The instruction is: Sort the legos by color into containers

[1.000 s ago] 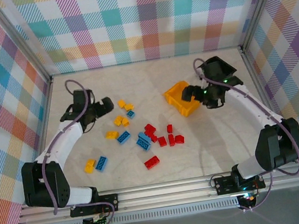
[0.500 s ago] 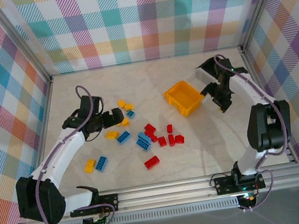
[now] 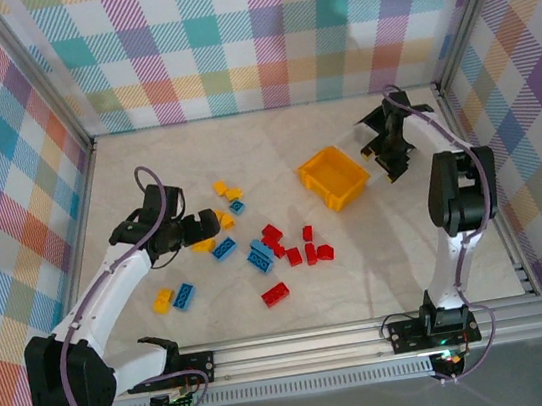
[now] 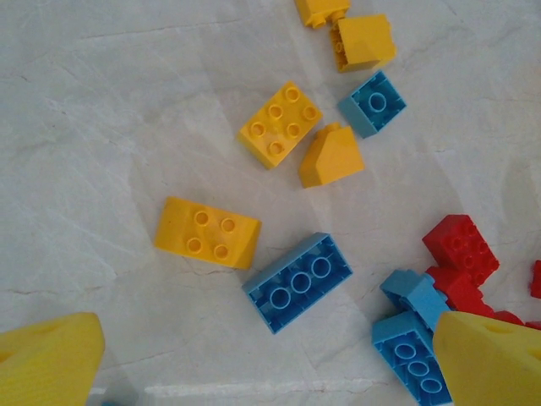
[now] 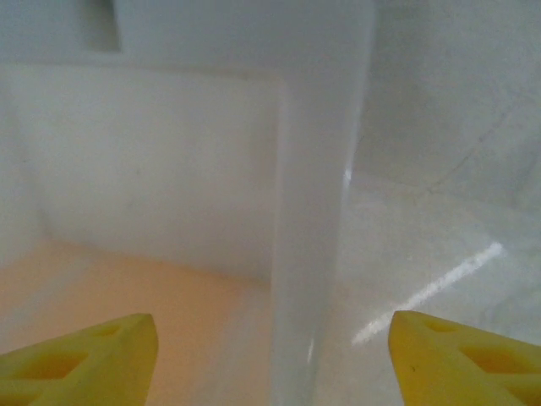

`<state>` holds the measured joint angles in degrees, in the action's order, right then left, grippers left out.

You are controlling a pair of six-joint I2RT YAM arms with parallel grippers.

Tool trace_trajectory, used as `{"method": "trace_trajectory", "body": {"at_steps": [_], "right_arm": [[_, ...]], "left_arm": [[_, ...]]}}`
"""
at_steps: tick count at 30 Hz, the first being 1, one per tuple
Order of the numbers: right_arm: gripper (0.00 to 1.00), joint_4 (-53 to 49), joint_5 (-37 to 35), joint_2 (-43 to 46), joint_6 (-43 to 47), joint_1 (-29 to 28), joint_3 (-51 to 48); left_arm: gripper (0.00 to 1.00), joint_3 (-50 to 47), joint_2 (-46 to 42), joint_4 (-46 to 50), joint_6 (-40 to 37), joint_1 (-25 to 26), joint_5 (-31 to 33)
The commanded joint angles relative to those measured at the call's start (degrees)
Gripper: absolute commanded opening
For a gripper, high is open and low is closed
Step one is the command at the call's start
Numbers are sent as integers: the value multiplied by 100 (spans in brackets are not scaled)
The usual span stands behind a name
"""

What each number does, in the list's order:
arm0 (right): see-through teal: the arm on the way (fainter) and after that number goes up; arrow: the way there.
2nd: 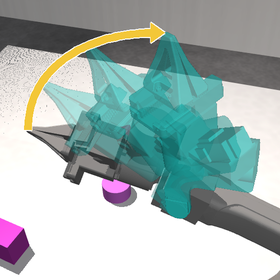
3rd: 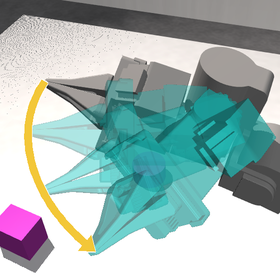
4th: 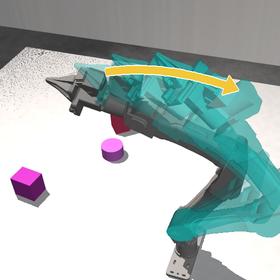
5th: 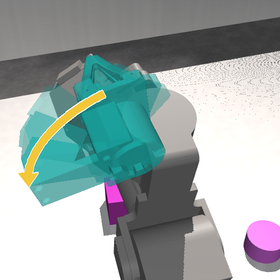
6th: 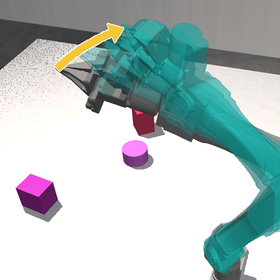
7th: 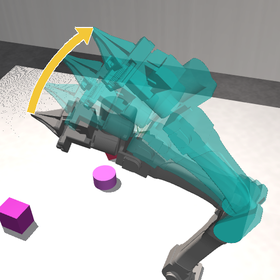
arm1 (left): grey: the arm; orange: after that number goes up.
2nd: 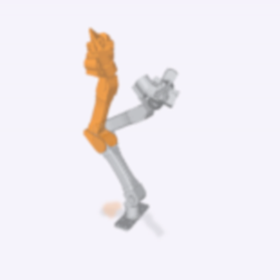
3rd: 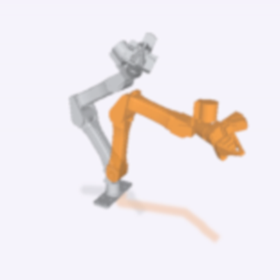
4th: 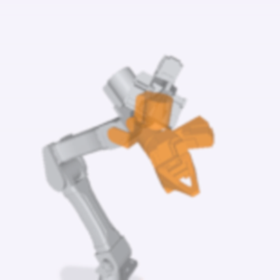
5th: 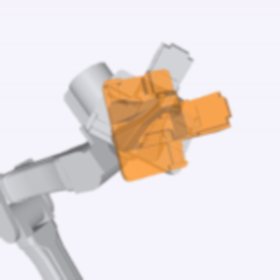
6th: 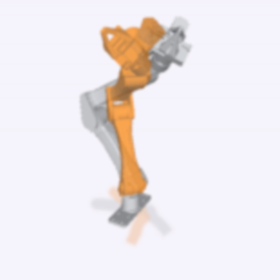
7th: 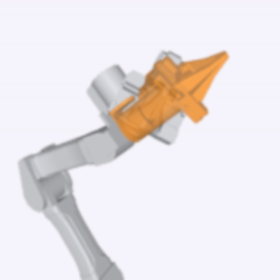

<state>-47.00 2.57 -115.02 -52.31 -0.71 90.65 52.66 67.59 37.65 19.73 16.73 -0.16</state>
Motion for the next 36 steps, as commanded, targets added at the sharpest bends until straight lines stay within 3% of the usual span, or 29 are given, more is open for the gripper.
{"method": "trace_trajectory", "body": {"at_steps": [1, 11, 20, 25, 28, 36], "right_arm": [[60, -30, 7, -267, 4, 21, 153], [0, -447, -316, -463, 1490, 10, 707], [0, -1269, -789, -276, 3388, -28, 1468], [0, -790, -995, 187, 5211, -331, 1273], [0, -579, -502, 376, 6637, -472, 1278], [0, -434, -1126, -5, 9488, -1215, 1627]], "left_arm": [[100, 2, -106, 229, -106, -82, 129], [100, -19, 26, 181, 42, -96, 91], [100, 38, 261, -44, 179, -91, -84], [100, 34, 294, -134, 271, -91, -159], [100, 42, 292, -126, 315, -91, -137], [100, 91, 252, 61, 425, -91, -113]]}}
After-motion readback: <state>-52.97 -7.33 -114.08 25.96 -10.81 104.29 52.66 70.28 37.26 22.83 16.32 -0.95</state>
